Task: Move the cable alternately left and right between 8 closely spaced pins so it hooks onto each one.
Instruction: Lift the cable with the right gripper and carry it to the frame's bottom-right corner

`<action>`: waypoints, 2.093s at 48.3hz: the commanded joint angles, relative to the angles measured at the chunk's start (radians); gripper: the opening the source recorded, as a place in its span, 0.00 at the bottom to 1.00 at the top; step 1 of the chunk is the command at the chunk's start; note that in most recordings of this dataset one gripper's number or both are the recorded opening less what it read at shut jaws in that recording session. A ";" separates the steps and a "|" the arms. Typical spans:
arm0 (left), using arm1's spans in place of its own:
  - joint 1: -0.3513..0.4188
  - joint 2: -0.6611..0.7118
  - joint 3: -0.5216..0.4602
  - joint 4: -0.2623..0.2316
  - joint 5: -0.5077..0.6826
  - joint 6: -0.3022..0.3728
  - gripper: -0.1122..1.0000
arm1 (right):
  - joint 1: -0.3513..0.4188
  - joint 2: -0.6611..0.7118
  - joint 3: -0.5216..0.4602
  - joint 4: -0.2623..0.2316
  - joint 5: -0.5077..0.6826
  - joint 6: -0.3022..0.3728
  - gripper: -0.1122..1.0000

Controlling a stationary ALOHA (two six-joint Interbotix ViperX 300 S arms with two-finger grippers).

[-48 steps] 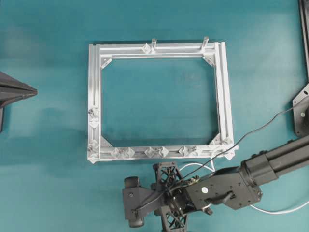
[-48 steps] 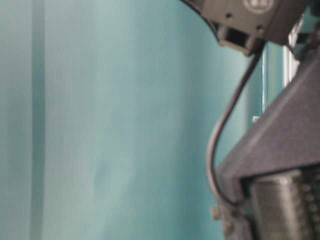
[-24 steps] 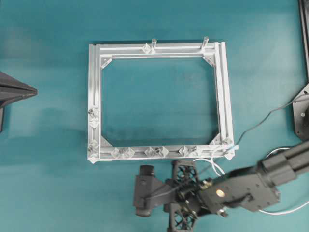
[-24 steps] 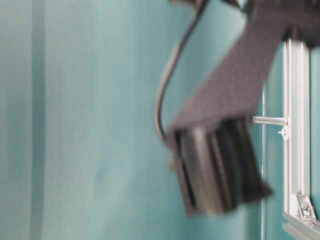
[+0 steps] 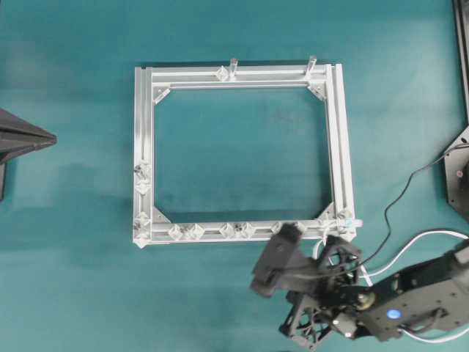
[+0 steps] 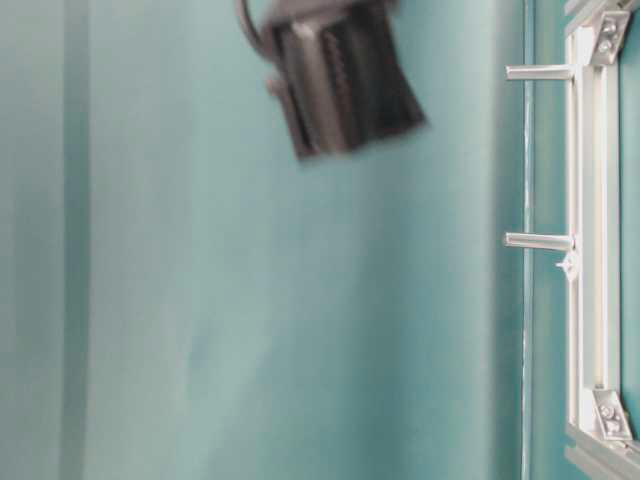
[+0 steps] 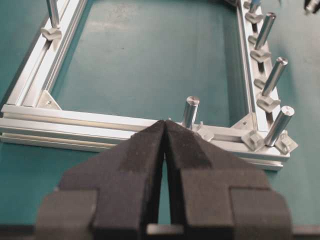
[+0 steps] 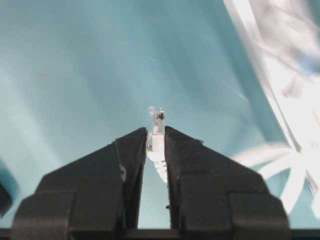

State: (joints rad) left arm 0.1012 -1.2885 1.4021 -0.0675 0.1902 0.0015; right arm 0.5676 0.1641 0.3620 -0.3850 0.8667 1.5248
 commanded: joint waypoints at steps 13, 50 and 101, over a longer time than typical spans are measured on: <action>0.003 0.011 -0.008 0.003 -0.008 -0.011 0.10 | 0.029 -0.095 0.055 -0.015 0.063 0.255 0.22; 0.005 0.011 0.000 0.002 -0.017 -0.011 0.10 | -0.075 -0.179 0.120 0.064 0.100 0.672 0.22; 0.005 0.011 0.000 0.003 -0.015 -0.018 0.10 | -0.193 -0.195 0.160 0.071 0.040 0.667 0.22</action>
State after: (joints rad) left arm 0.1028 -1.2885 1.4128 -0.0675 0.1825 -0.0077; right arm 0.3758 -0.0046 0.5292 -0.3160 0.9081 2.1936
